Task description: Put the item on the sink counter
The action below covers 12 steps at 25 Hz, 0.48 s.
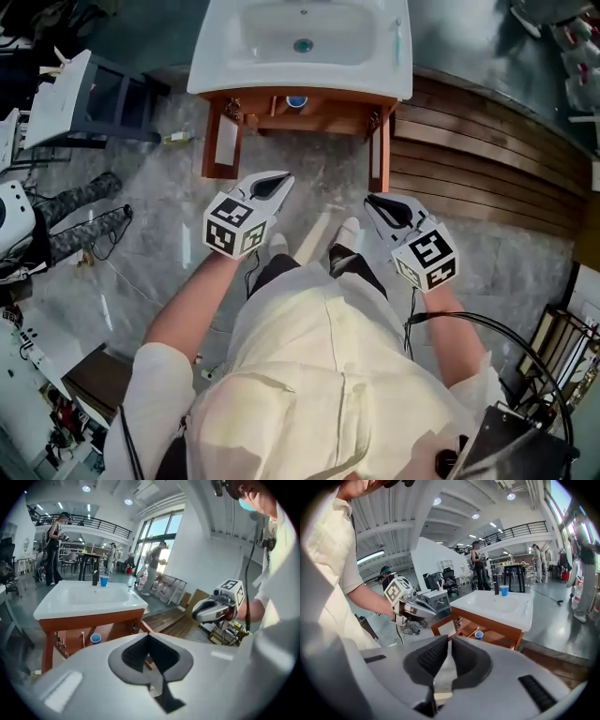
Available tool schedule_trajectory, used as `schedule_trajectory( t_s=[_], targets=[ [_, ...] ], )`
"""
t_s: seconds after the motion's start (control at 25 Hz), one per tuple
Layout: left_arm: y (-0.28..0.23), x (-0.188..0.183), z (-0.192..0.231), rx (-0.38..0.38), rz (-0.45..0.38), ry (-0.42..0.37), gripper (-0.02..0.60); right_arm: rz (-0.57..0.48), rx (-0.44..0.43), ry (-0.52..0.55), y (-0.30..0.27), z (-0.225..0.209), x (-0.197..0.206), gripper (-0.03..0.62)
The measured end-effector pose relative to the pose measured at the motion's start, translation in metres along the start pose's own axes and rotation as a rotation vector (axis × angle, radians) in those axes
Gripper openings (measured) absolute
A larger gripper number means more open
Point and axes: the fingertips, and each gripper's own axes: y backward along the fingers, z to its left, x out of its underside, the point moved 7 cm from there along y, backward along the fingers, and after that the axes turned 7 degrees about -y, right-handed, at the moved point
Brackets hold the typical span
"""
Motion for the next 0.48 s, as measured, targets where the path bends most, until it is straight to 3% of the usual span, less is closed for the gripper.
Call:
schedule_trajectory(
  t_s=[0.12, 0.32, 0.48],
  targets=[
    [0.039, -0.012, -0.024, 0.07, -0.044, -0.011, 0.005, -0.015, 0.025, 0.02, 0.006, 0.025, -0.012, 0.025],
    [0.104, -0.015, -0.047, 0.124, -0.066, -0.118, 0.005, -0.058, 0.078, 0.023, 0.003, 0.072, -0.028, 0.021],
    [0.154, 0.001, -0.049, 0.135, -0.115, -0.083, 0.005, -0.09, 0.098, 0.026, -0.011, 0.12, -0.042, 0.02]
  ],
)
